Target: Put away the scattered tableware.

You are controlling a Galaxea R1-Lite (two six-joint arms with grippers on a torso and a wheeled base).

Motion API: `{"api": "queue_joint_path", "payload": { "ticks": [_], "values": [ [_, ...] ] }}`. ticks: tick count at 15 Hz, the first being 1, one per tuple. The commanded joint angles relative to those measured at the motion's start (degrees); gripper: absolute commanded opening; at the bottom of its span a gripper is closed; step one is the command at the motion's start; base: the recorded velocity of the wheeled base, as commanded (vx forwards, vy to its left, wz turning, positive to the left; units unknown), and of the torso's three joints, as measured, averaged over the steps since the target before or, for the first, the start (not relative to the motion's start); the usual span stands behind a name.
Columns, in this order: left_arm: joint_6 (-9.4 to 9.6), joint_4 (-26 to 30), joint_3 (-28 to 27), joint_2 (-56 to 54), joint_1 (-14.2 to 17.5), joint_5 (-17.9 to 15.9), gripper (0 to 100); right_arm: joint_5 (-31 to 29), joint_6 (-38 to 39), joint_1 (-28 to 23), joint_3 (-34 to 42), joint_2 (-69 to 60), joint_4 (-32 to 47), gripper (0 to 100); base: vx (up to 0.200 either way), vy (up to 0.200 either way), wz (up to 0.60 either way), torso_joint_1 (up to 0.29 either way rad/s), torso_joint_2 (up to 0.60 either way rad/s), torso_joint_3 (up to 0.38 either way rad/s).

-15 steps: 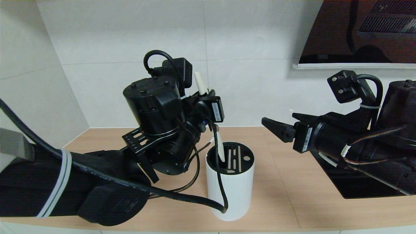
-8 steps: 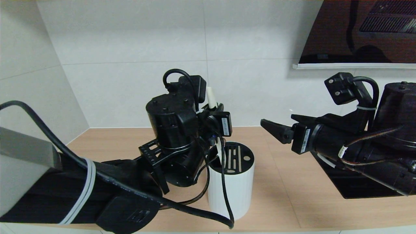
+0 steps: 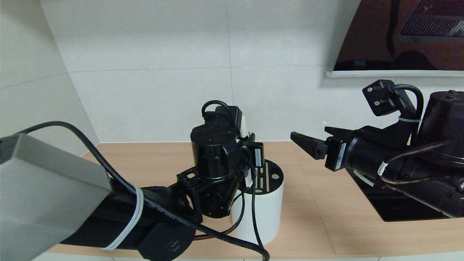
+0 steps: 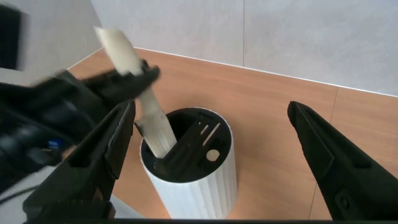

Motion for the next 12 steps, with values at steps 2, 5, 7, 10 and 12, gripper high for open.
{"api": "queue_joint_path", "payload": {
  "ticks": [2, 5, 7, 10, 12],
  "values": [
    [-0.35, -0.02, -0.13, 1.65, -0.02, 0.03, 0, 0.0, -0.01, 0.03, 0.02, 0.17, -0.03, 100, 0.0, 0.0, 0.0, 0.0, 0.0, 0.0],
    [-0.35, -0.02, -0.13, 1.65, -0.02, 0.03, 0, 0.0, -0.01, 0.03, 0.02, 0.17, -0.03, 100, 0.0, 0.0, 0.0, 0.0, 0.0, 0.0],
    [-0.35, -0.02, -0.13, 1.65, -0.02, 0.03, 0, 0.0, -0.01, 0.03, 0.11, 0.17, -0.03, 100, 0.0, 0.0, 0.0, 0.0, 0.0, 0.0],
    [-0.43, -0.2, -0.04, 1.65, -0.02, 0.03, 0, 0.0, -0.01, 0.03, 0.11, 0.17, -0.03, 100, 0.0, 0.0, 0.0, 0.0, 0.0, 0.0],
    [-0.96, -0.11, -0.04, 1.65, -0.02, 0.12, 100, 0.0, -0.01, 0.03, 0.11, 0.17, -0.03, 100, 0.0, 0.0, 0.0, 0.0, 0.0, 0.0]
  ]
}}
